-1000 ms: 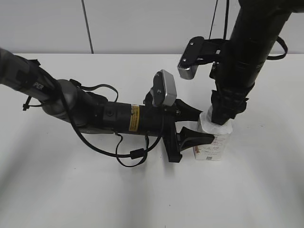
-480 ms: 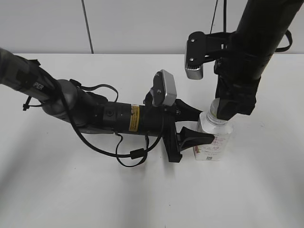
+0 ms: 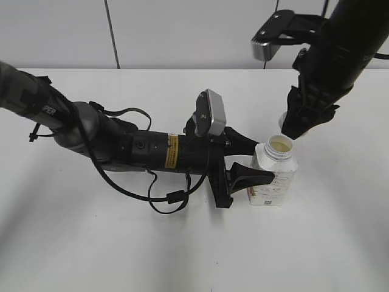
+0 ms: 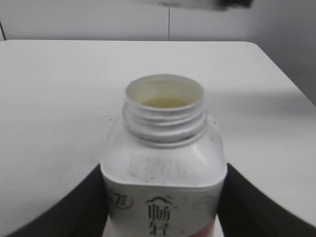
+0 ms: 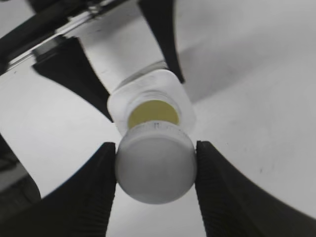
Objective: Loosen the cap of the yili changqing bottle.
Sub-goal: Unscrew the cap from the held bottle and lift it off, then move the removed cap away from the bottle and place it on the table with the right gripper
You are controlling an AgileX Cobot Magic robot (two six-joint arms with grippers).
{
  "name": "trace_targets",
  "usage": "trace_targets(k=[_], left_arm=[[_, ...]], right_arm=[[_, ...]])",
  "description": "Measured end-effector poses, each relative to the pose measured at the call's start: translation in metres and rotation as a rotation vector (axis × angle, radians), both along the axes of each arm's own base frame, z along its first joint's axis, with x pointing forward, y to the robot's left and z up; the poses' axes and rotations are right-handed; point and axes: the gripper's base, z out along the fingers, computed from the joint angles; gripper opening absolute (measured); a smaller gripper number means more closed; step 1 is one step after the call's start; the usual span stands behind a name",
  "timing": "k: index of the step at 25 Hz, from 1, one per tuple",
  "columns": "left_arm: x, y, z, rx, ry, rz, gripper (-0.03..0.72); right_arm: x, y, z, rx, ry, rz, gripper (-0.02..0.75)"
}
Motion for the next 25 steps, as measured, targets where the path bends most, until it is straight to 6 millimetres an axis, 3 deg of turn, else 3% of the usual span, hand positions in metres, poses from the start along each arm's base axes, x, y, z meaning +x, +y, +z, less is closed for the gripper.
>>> trace_targets(k=[7, 11, 16, 25], left_arm=[[0.000, 0.000, 0.000, 0.000, 0.000, 0.000, 0.405], [0.000, 0.000, 0.000, 0.000, 0.000, 0.000, 0.405], [0.000, 0.000, 0.000, 0.000, 0.000, 0.000, 0.405], [0.000, 0.000, 0.000, 0.000, 0.001, 0.001, 0.405]], right_arm=[[0.027, -0.070, 0.000, 0.082, 0.084, -0.761, 0.389], [0.035, -0.108, 0.000, 0.078, 0.079, -1.002, 0.389], [0.038, -0.136, -0.021, 0.081, 0.043, -1.112, 0.389], [0.054, -0.139, -0.081, 0.014, 0.064, -1.102, 0.389]])
